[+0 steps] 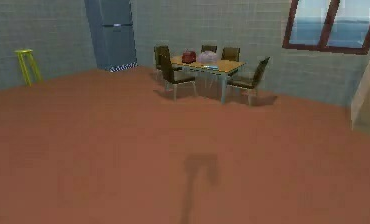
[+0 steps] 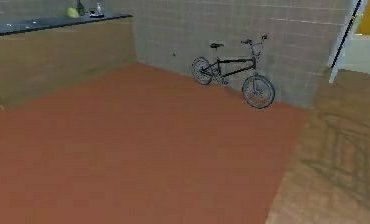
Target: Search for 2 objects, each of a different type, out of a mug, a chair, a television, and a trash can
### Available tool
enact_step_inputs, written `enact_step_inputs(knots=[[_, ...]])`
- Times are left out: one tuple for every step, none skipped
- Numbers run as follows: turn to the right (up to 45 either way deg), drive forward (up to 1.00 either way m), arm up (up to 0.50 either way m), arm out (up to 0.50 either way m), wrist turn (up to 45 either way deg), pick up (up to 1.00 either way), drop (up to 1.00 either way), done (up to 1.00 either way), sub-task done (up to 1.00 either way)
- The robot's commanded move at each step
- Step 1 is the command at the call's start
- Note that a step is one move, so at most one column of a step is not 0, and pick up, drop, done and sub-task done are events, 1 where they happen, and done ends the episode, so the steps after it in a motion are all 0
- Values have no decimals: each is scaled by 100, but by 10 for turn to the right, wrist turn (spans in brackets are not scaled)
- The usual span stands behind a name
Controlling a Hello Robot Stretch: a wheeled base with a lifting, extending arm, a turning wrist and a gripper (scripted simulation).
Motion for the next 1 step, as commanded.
enact_step_inputs(knots=[[0,100,0,0,0,0,0,0,0]])
